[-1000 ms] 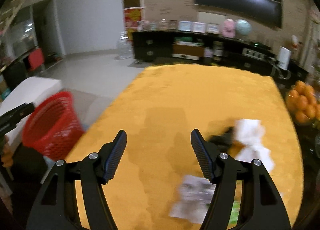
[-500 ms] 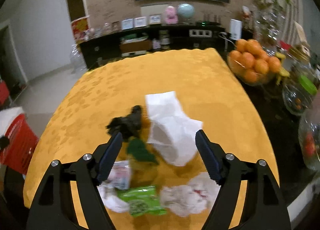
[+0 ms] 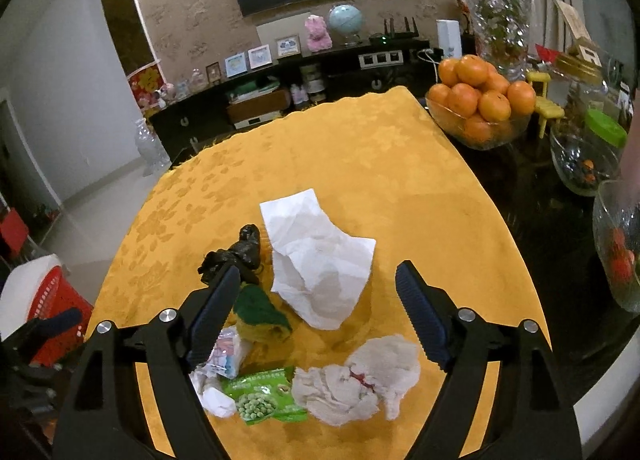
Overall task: Collect trash
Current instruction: 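Grasp the printed plastic wrapper on the table with the left gripper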
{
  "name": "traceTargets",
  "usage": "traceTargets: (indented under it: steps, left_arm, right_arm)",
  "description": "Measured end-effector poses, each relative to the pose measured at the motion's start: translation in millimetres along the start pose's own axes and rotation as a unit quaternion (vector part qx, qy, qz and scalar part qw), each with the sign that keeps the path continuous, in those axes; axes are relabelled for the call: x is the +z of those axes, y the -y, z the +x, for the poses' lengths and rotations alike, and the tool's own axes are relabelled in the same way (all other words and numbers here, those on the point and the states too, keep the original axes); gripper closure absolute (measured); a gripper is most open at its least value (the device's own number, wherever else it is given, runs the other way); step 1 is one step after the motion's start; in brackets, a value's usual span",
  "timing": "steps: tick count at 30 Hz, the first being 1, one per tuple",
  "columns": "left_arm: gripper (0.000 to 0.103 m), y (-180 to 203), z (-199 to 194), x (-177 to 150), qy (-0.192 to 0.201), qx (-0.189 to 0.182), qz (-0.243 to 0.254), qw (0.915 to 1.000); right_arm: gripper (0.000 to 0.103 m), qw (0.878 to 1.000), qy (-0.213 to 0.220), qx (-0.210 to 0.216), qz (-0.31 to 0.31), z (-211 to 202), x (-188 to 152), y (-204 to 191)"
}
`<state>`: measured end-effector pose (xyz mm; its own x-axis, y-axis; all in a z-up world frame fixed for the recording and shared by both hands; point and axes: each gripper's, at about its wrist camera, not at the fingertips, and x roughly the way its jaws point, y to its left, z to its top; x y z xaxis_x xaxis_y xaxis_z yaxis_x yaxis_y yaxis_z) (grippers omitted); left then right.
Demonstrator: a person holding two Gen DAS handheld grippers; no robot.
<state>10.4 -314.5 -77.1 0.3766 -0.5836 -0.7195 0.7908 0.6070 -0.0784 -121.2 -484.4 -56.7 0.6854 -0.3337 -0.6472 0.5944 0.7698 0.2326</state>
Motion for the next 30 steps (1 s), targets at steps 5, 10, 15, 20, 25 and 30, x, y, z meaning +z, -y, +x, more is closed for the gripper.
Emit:
traceTargets:
  steps: [5, 10, 15, 20, 25, 30]
  left_arm:
    - [0.022, 34, 30, 8, -0.033, -0.024, 0.019, 0.9990]
    - [0.022, 57, 59, 9, -0.064, -0.026, 0.044, 0.9966]
    - [0.027, 59, 77, 6, -0.076, -0.019, 0.043, 0.9960]
    - [0.046, 53, 80, 2, -0.072, -0.022, 0.040, 0.9963]
    - [0.055, 46, 77, 1, -0.066, -0.031, 0.031, 0.9969]
    - [0.064, 29, 63, -2, -0.054, -0.034, 0.015, 0.9979]
  right_arm:
    - [0.025, 1.000, 0.003, 0.004, 0.021, -6, -1, 15]
    - [0.025, 0.999, 0.007, 0.011, 0.038, -12, -1, 26]
    - [0.025, 0.999, 0.005, 0.018, 0.046, -13, -1, 32]
    - [0.025, 0.999, 0.006, 0.019, 0.044, -13, 0, 30]
    - [0.025, 0.999, 0.004, 0.017, 0.040, -13, -1, 30]
    - [0.025, 0.999, 0.001, 0.012, 0.036, -9, -2, 28]
